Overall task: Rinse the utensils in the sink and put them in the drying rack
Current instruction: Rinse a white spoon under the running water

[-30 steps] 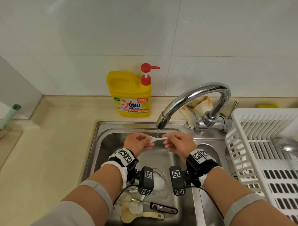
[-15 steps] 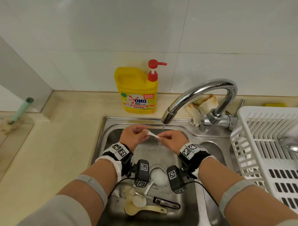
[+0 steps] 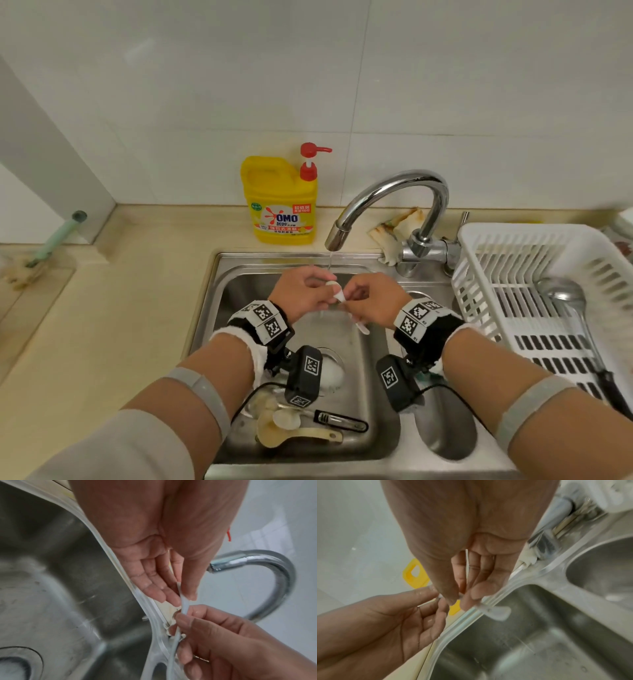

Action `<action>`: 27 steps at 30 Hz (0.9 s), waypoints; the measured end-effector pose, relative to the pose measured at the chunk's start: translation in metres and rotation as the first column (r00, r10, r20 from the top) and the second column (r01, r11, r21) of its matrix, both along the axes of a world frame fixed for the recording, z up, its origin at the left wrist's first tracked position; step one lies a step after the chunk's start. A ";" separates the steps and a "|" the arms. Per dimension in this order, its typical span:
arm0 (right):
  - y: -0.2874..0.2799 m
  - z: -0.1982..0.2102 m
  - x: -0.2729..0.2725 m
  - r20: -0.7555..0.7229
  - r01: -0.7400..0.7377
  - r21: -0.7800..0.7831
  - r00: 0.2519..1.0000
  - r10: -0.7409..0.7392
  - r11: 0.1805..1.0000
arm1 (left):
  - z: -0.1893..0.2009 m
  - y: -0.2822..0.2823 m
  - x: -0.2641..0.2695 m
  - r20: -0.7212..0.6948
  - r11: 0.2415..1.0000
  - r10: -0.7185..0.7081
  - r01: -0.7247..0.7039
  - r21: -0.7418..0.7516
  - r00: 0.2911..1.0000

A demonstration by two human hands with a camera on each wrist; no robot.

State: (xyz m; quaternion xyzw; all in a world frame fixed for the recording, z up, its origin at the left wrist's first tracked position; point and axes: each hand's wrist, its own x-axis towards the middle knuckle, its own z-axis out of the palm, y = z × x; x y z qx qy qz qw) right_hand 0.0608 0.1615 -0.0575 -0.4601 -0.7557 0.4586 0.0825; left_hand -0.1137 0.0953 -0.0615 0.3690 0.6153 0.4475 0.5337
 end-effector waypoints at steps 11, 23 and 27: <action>0.000 0.083 0.136 0.002 0.195 0.038 0.981 -0.195 0.980 | 0.059 0.023 0.116 -0.119 0.966 -0.161 0.181 0.187 0.980; 0.048 0.041 0.296 0.230 0.289 -0.440 0.951 -0.205 0.850 | 0.022 0.047 0.213 -0.668 0.959 -0.227 0.283 -0.025 0.709; 0.042 0.005 0.304 0.226 0.193 -0.553 0.971 -0.077 0.811 | 0.006 0.041 0.226 -0.734 0.967 -0.245 0.210 -0.141 0.633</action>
